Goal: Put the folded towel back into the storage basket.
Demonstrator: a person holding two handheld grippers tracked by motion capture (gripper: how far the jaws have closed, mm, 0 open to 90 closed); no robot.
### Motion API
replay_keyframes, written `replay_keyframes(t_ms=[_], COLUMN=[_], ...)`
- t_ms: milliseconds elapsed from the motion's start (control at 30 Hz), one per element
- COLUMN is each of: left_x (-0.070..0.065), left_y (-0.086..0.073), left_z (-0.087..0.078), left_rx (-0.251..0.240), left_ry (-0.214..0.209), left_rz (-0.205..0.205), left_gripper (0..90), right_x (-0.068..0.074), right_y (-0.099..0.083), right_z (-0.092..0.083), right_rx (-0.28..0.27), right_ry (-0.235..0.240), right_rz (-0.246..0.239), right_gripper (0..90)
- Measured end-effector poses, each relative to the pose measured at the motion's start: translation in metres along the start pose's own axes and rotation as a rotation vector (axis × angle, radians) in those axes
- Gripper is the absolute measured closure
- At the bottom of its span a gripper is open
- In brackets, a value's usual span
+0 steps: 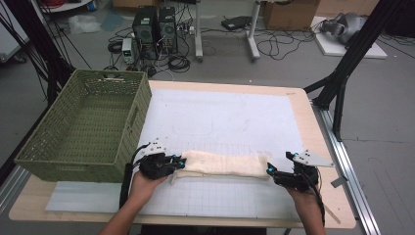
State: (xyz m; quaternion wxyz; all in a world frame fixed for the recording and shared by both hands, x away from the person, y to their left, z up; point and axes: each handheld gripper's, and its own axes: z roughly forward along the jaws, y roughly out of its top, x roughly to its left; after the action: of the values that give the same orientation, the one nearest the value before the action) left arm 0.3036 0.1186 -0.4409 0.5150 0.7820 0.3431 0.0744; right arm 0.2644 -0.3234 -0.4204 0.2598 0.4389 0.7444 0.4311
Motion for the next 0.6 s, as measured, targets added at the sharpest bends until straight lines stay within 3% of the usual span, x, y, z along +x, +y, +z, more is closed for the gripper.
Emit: replay_keyframes(t_ms=[100,300,500,600], left_x=[0.001,0.001,0.001,0.001], left_y=[-0.001,-0.001,-0.002,-0.002], left_z=[0.0,0.0,0.0,0.0], left_rx=[0.005,0.009,0.01,0.012], left_ry=[0.0,0.003,0.003,0.005], left_rz=[-0.003,-0.003,-0.004,0.0], left_gripper=[80.3,80.3,80.3,80.3], right_x=[0.002,0.005,0.008,0.011], right_y=[-0.002,-0.003,-0.004,-0.007], right_z=[0.009,0.017,0.022,0.03], right_rx=[0.04,0.068,0.085,0.126], right_ry=[0.002,0.002,0.009,0.01], right_rz=[0.012,0.0,-0.01,0.004], right_gripper=[19.9,22.2,22.4,19.2])
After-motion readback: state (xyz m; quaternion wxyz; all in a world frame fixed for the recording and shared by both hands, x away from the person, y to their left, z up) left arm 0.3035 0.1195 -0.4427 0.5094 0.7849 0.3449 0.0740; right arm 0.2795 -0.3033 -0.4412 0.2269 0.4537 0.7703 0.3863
